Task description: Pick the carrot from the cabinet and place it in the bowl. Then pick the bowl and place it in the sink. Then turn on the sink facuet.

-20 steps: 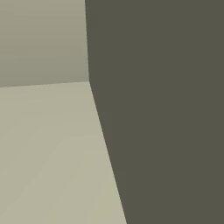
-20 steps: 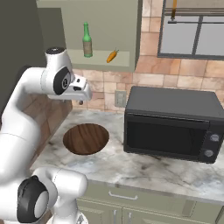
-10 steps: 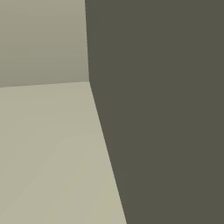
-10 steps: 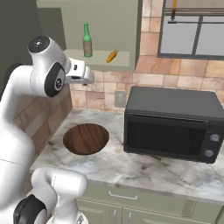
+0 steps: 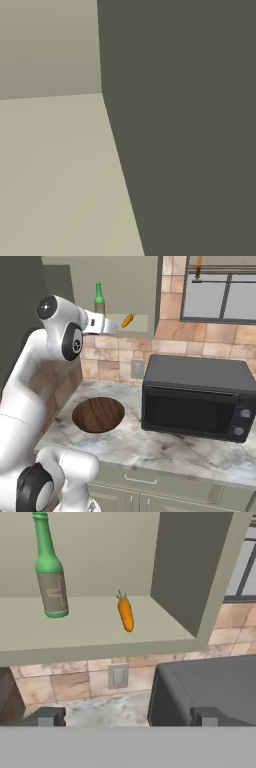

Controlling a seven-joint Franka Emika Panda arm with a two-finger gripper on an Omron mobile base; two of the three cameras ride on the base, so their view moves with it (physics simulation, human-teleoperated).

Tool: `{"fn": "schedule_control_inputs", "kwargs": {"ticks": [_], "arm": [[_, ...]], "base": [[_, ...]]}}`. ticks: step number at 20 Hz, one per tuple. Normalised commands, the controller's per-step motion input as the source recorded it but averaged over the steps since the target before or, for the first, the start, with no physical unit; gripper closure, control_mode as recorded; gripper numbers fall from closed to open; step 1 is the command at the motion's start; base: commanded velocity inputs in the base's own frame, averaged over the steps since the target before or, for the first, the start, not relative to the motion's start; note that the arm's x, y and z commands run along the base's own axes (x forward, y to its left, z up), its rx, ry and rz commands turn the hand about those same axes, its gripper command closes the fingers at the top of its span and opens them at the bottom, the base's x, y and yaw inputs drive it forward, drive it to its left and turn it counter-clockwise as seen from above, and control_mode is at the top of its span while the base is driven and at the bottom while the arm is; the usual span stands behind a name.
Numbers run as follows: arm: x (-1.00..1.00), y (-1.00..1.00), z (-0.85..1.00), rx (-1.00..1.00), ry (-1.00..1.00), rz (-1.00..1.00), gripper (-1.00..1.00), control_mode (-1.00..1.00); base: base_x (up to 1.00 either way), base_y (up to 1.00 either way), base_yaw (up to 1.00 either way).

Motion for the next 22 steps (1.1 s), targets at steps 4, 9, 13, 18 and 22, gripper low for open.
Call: {"fn": "schedule_control_inputs", "kwargs": {"ticks": [4,9,13,18,22], "arm": [[0.59,-0.11,0.0,0.02,-0.07,-0.14,-1.0,-1.0],[0.45,-0.11,0.0,0.06,-0.01,-0.07,-1.0,-1.0],[0.36,-0.21,0.0,0.08,0.0,-0.01,-1.0,-1.0],[0.31,-0.16,0.0,0.07,0.01,0.0,-1.0,-1.0],[0.4,-0.02,-0.04,0.0,0.0,0.0,-1.0,-1.0]], "base": [[0.0,0.0,0.0],[0.0,0.0,0.0],[0.0,0.0,0.0],[0.0,0.0,0.0],[0.0,0.0,0.0]]}}
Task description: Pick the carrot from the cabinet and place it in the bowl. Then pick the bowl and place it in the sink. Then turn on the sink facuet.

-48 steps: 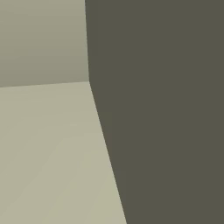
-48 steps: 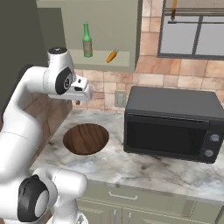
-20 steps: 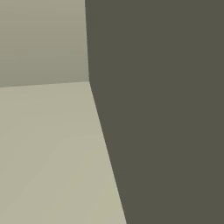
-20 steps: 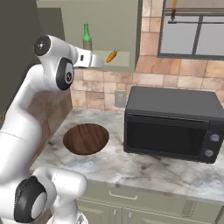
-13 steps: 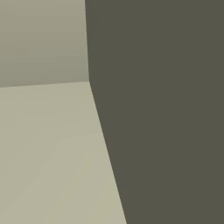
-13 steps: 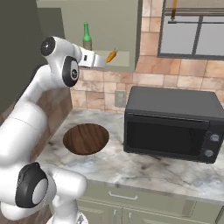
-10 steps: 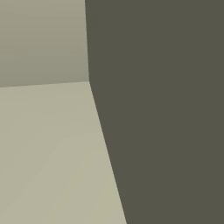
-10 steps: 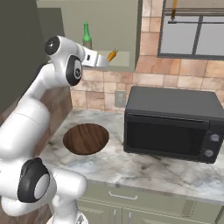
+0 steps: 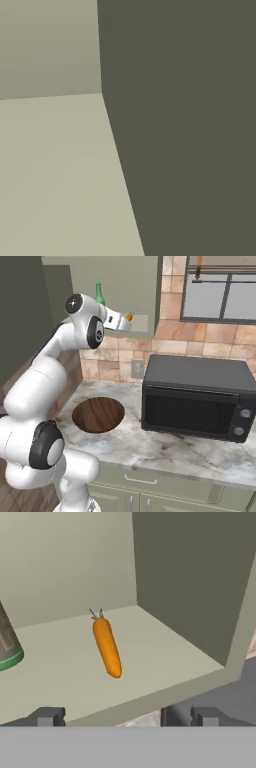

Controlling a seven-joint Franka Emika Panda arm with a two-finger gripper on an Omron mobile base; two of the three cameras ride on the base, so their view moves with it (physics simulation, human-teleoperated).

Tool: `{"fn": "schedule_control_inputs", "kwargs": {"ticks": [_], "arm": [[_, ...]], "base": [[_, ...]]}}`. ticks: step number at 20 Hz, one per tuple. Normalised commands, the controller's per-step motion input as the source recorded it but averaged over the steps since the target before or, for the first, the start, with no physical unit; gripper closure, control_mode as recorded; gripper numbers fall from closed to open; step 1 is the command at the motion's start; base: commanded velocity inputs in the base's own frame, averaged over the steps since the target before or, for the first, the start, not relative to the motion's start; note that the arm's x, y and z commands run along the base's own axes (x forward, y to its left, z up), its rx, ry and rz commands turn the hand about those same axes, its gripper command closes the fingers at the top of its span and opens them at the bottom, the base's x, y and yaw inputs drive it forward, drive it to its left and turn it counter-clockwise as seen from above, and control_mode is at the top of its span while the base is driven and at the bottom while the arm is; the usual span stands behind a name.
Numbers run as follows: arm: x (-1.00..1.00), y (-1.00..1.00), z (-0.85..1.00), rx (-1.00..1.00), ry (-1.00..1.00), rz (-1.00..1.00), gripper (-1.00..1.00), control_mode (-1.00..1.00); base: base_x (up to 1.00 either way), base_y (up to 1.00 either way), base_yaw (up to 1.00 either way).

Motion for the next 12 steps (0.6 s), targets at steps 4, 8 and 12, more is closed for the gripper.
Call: {"fn": "schedule_control_inputs", "kwargs": {"ticks": [4,8,12], "arm": [[0.34,0.0,-0.12,0.0,0.0,0.01,-1.0,-1.0],[0.39,0.0,-0.08,0.0,0.0,0.0,-1.0,-1.0],[0.37,0.0,-0.08,0.0,0.0,0.0,-1.0,-1.0]], "base": [[0.0,0.0,0.0],[0.0,0.0,0.0],[0.0,0.0,0.0]]}}
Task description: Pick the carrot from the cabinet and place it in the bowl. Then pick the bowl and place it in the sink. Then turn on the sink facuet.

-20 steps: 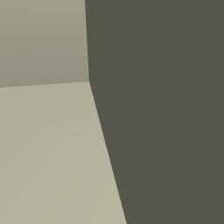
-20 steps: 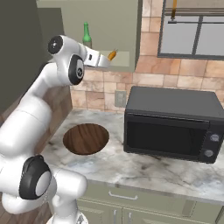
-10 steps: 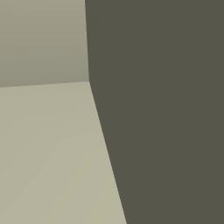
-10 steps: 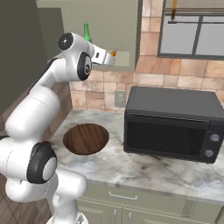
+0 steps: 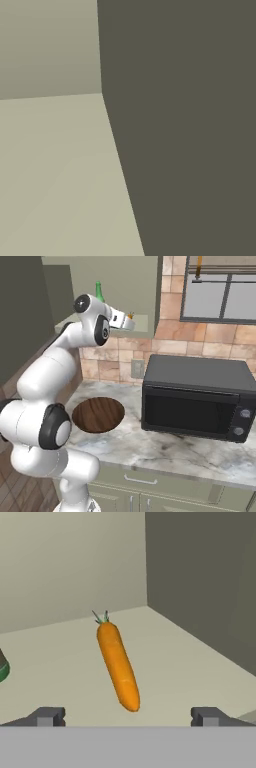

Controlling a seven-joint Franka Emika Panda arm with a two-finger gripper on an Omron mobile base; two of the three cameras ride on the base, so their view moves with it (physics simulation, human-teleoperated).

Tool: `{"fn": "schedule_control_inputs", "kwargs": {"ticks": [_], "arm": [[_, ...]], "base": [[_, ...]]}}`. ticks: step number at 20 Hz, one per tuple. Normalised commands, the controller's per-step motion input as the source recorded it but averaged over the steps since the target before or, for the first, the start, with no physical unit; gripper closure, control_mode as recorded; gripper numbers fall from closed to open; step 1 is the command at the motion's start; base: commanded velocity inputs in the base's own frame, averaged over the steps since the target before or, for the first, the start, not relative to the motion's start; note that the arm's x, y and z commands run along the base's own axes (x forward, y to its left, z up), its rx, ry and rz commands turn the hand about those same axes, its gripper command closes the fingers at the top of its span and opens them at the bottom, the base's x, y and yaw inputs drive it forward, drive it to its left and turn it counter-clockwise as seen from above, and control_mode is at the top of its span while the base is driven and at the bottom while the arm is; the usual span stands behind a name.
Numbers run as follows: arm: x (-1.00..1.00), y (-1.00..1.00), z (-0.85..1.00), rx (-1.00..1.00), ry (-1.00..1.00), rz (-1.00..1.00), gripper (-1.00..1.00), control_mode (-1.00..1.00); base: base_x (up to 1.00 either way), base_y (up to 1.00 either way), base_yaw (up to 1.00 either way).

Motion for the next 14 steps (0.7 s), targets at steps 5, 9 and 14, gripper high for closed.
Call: {"fn": "schedule_control_inputs", "kwargs": {"ticks": [5,9,14], "arm": [[0.34,0.0,-0.02,0.0,0.0,0.0,-1.0,-1.0],[0.29,0.0,-0.06,0.0,0.0,0.0,-1.0,-1.0],[0.18,0.0,-0.11,0.0,0.0,0.0,-1.0,-1.0]], "base": [[0.0,0.0,0.0],[0.0,0.0,0.0],[0.0,0.0,0.0]]}}
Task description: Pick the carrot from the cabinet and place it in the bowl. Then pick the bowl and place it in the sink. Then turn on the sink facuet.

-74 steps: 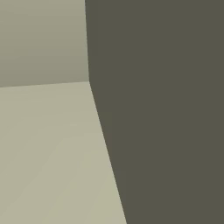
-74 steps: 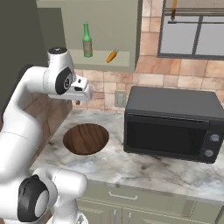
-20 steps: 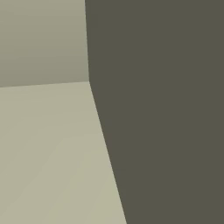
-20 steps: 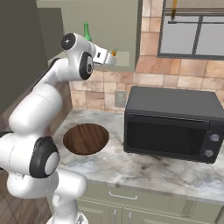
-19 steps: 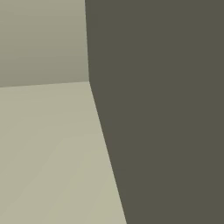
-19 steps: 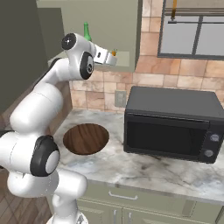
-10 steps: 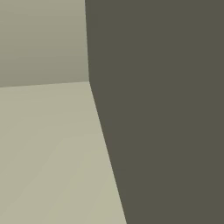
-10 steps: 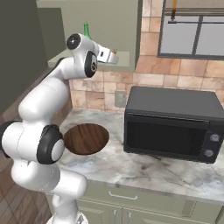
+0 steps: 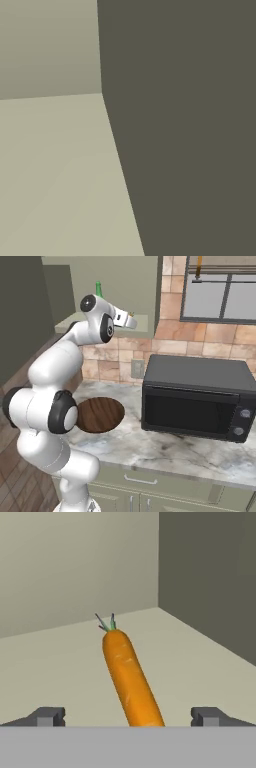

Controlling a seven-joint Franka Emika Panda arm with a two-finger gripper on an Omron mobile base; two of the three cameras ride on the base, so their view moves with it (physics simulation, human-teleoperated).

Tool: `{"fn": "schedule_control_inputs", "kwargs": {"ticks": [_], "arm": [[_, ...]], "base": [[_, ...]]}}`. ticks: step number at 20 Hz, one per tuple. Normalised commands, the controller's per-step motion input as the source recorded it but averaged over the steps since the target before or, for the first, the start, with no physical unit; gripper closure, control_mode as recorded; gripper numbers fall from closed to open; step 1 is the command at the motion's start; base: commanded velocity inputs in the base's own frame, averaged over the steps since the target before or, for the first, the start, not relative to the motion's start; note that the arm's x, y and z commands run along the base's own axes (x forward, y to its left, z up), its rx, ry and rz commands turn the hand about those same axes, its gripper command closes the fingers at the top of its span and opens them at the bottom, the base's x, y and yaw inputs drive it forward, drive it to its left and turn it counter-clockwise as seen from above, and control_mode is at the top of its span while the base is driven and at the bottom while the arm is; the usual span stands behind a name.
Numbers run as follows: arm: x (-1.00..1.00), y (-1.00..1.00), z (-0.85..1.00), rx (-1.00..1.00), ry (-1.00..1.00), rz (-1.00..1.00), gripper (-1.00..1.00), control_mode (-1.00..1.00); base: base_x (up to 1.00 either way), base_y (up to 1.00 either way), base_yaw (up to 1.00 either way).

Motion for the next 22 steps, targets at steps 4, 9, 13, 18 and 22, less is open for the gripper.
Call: {"fn": "schedule_control_inputs", "kwargs": {"ticks": [4,9,13,18,22], "arm": [[0.08,0.0,-0.15,0.0,0.0,0.0,-1.0,-1.0],[0.11,-0.01,-0.13,0.0,0.0,0.0,-1.0,-1.0],[0.12,-0.05,-0.08,0.0,0.0,0.0,-1.0,-1.0],[0.06,-0.08,-0.01,0.03,0.0,0.0,1.0,-1.0],[0.0,-0.05,0.0,0.0,0.01,0.0,1.0,-1.0]], "base": [[0.0,0.0,0.0],[0.0,0.0,0.0],[0.0,0.0,0.0],[0.0,0.0,0.0],[0.0,0.0,0.0]]}}
